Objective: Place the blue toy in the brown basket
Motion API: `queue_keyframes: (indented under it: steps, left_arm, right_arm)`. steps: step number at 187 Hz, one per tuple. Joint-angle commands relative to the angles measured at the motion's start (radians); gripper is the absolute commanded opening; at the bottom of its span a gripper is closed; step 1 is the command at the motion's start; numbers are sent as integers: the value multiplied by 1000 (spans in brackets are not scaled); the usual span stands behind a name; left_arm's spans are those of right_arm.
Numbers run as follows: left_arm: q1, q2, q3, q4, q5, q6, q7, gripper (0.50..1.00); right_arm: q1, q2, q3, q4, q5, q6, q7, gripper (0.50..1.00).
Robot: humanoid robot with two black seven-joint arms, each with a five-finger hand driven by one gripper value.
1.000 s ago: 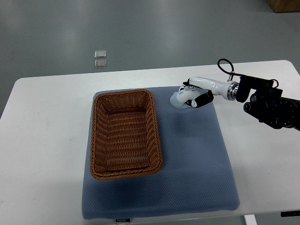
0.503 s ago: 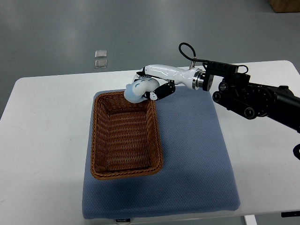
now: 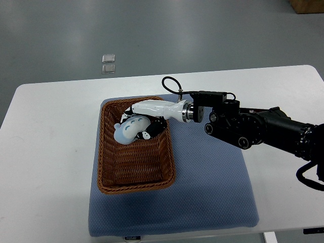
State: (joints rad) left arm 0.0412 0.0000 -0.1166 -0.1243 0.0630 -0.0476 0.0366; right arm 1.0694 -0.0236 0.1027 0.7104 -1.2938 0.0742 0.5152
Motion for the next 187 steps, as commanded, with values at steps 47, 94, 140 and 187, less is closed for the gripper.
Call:
queue_keyframes:
  steps: [47,94,140,187]
  left_arm:
    - [0,0,0,0,0,0,0,1000]
    - [0,0,0,0,0,0,0,1000]
    - [0,0,0,2,0,0,0,1000]
    - [0,0,0,0,0,0,0,1000]
  right_arm:
    - [-2,-22,23,-31,50,16,-12,895]
    - [-11,-88,222,-31,488,210,-184,895]
    - [-111,-128,350,-57,837,233,-308,897]
    - [-193,-130,399,-109,1166,225,-420,897]
